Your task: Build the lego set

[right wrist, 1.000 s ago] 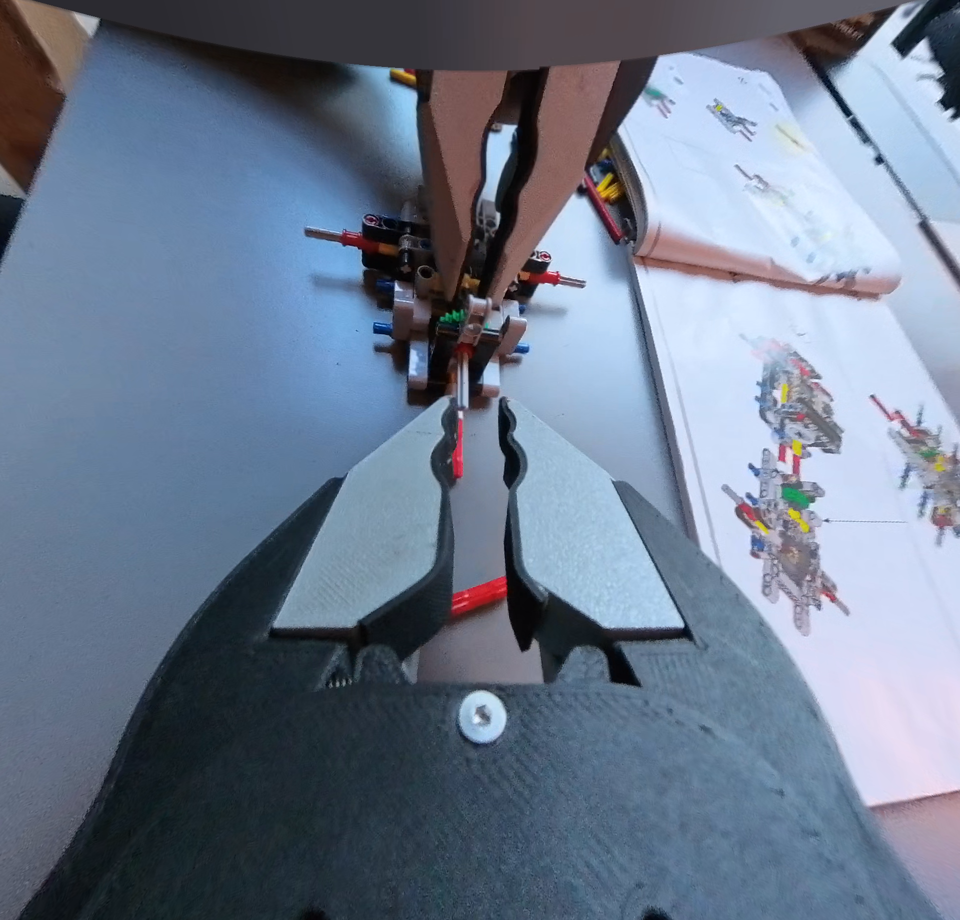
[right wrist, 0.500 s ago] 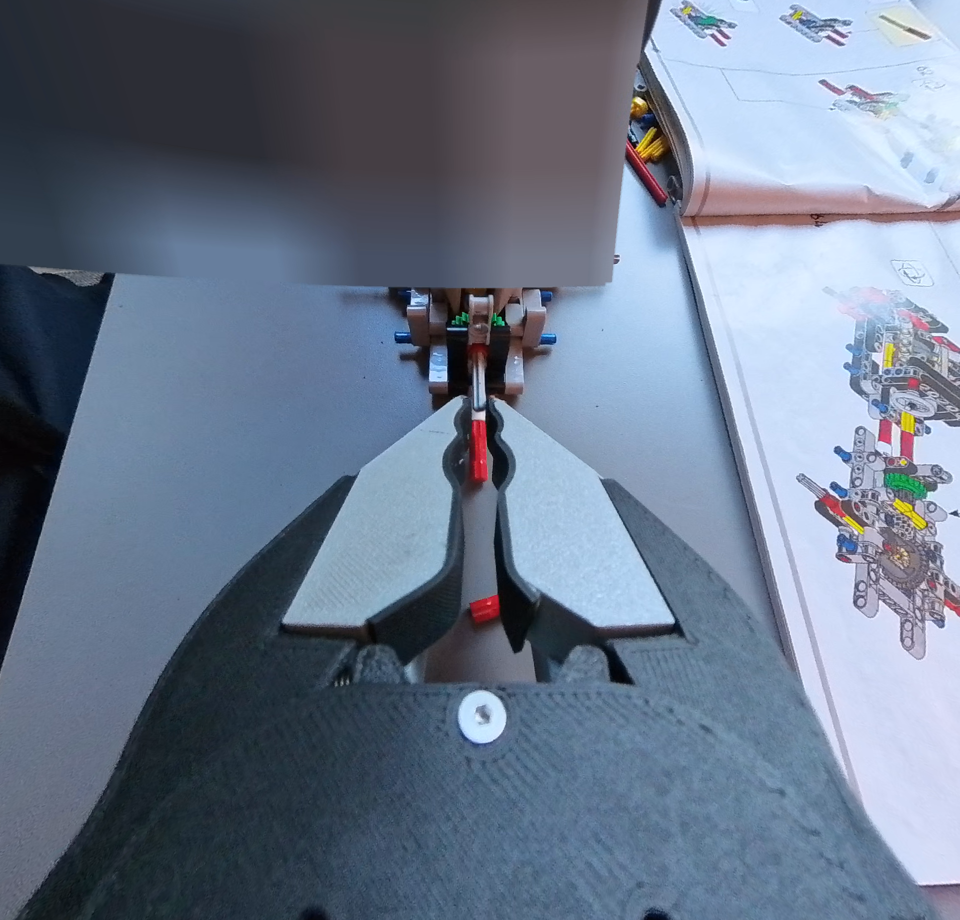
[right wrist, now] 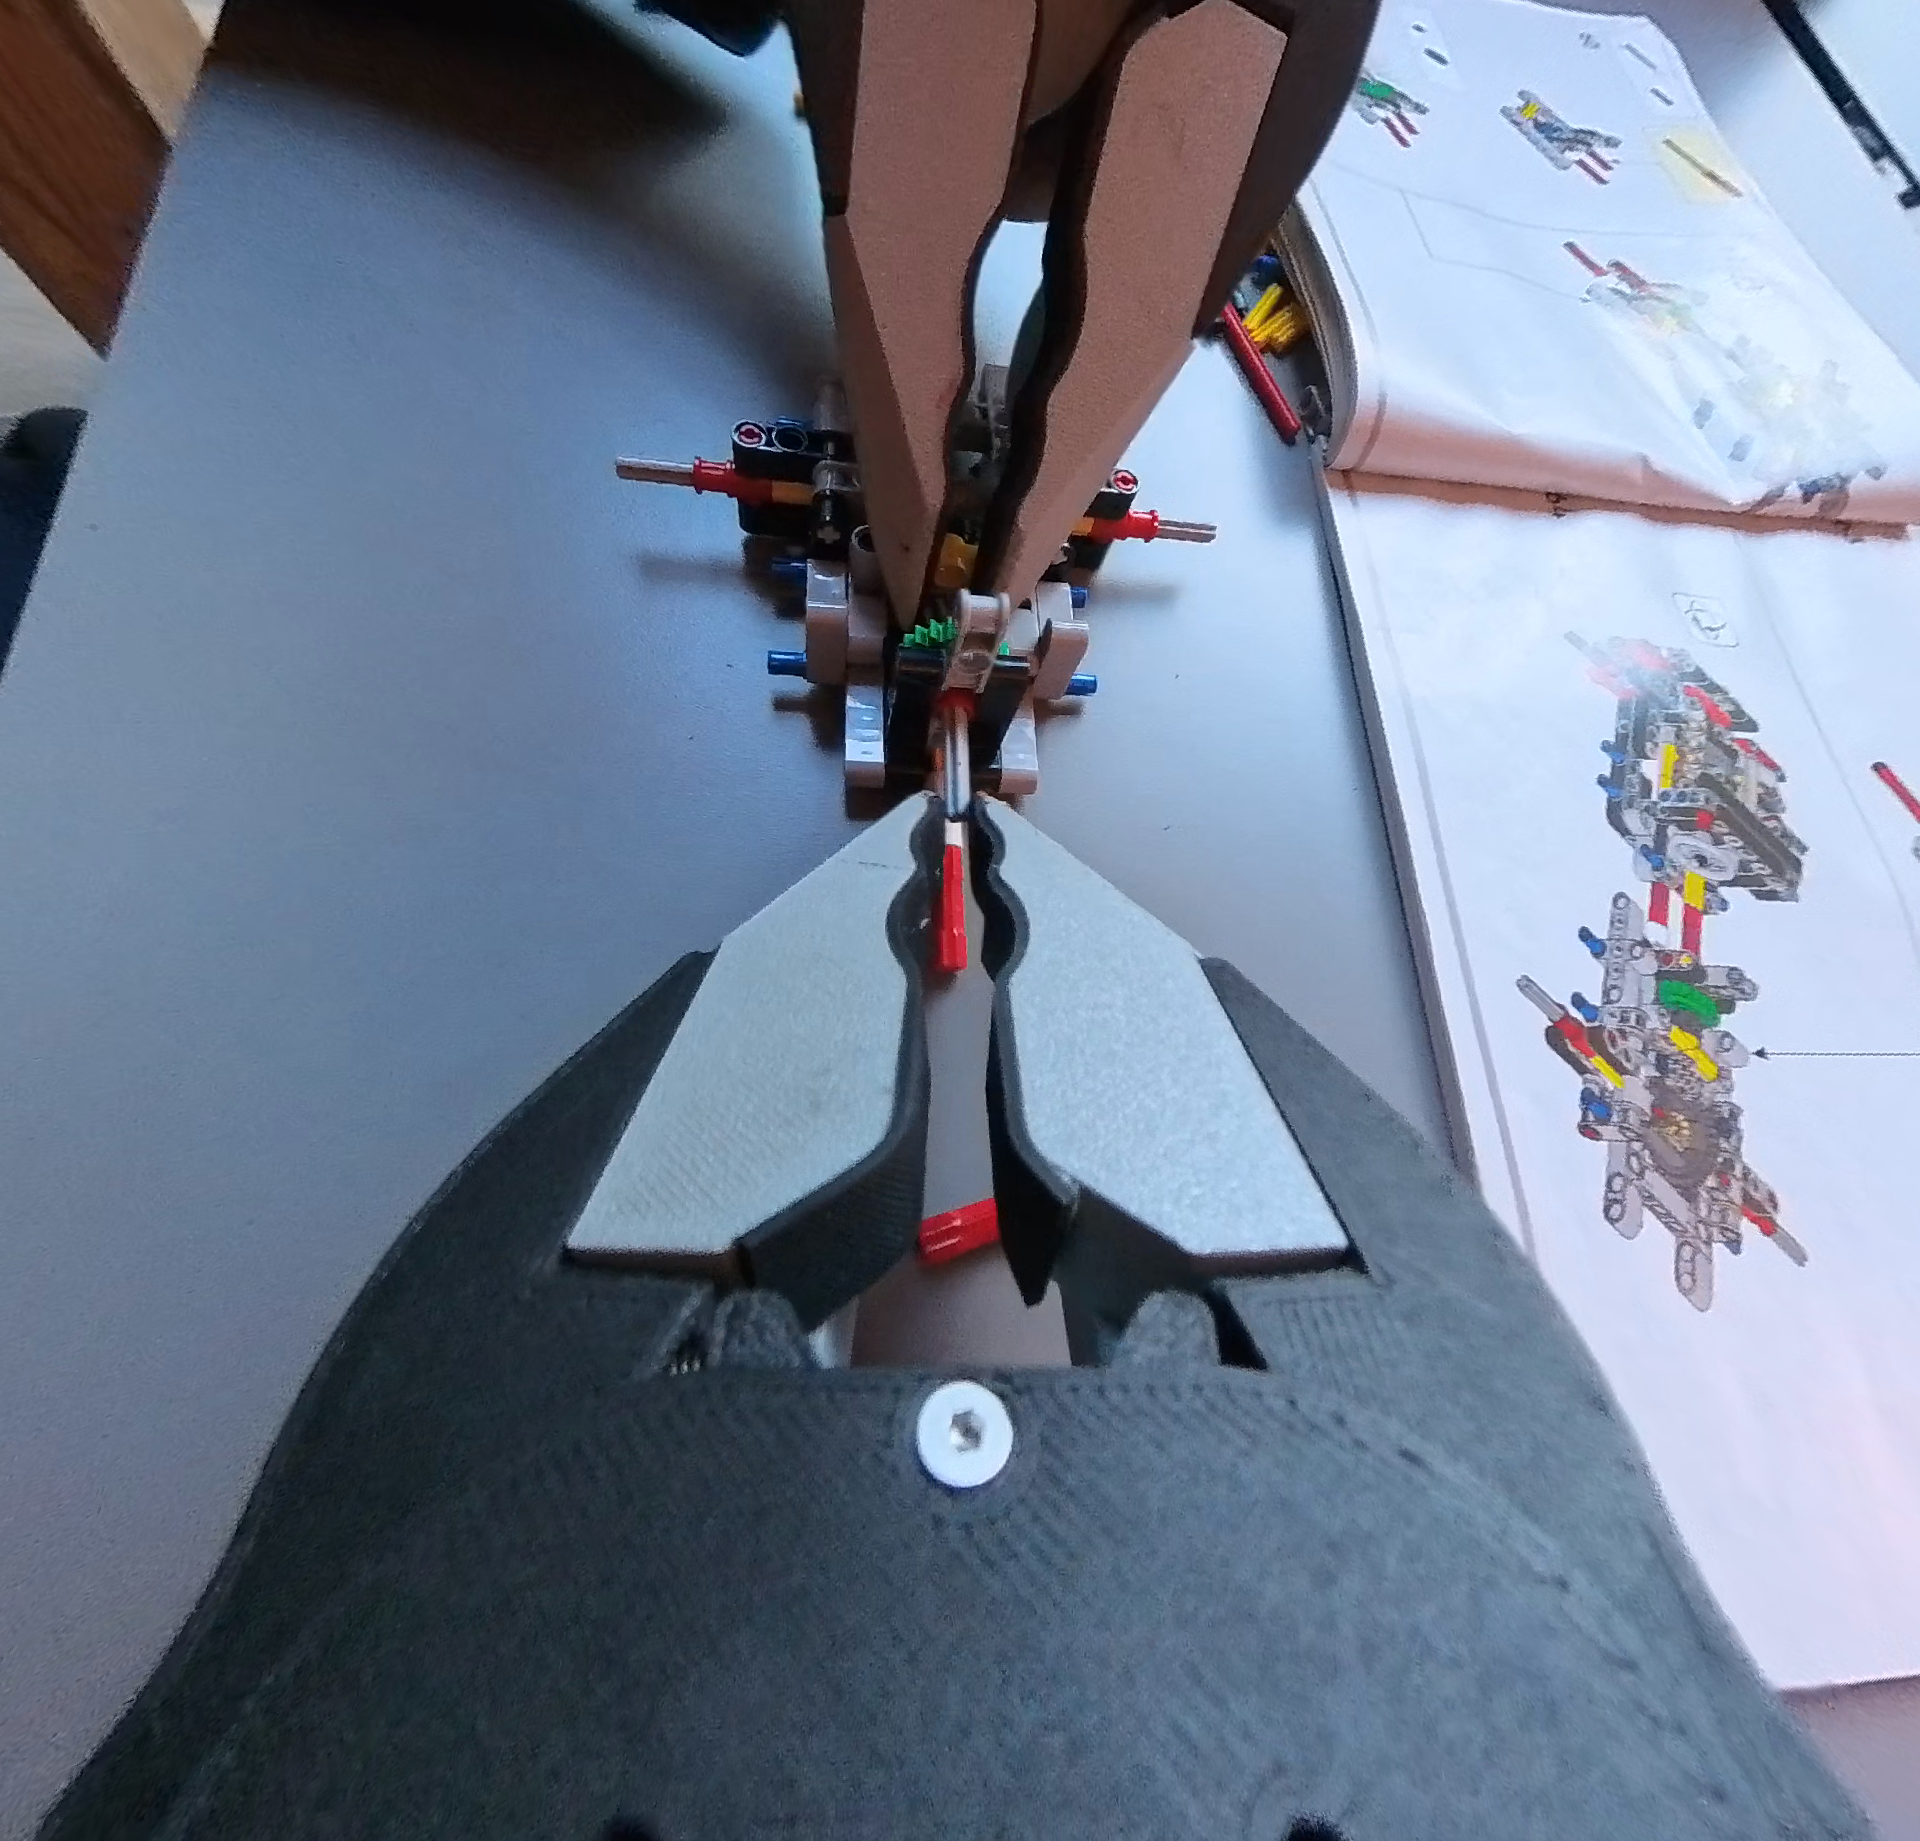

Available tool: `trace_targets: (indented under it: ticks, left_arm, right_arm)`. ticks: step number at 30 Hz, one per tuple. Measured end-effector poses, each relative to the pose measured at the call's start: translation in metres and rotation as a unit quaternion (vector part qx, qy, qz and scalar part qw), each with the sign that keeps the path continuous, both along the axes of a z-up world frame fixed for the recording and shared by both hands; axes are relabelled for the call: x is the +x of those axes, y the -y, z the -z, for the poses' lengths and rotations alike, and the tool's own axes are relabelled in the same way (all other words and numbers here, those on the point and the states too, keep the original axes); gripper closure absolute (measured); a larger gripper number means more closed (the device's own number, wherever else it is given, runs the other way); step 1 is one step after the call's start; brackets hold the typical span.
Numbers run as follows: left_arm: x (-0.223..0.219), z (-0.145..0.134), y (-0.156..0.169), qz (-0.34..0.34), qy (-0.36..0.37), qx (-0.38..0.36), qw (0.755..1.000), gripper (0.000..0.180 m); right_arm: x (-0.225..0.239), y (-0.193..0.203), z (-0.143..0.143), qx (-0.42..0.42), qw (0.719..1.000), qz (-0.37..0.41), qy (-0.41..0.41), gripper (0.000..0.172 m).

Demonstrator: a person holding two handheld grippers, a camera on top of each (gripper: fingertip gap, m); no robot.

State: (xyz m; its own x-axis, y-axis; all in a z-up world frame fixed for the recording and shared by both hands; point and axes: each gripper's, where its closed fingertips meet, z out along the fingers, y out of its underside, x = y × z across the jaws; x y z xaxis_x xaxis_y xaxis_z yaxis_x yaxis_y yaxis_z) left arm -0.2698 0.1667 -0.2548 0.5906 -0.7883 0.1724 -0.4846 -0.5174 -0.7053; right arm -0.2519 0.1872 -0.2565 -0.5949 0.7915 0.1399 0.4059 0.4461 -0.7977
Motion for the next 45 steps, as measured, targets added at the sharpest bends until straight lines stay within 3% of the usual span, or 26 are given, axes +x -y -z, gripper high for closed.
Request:
trace_targets:
  ticks: [30,45]
  left_arm:
    - [-0.007,-0.002,0.001,0.037,-0.003,0.071,0.997,0.175]
    - [-0.008,-0.002,0.009,0.013,-0.021,0.020,0.999,0.176]
  right_arm:
    - [-0.001,0.003,-0.001,0.053,0.998,-0.010,-0.044,0.171]
    - [-0.006,0.005,-0.001,0.051,0.998,0.004,-0.039,0.171]
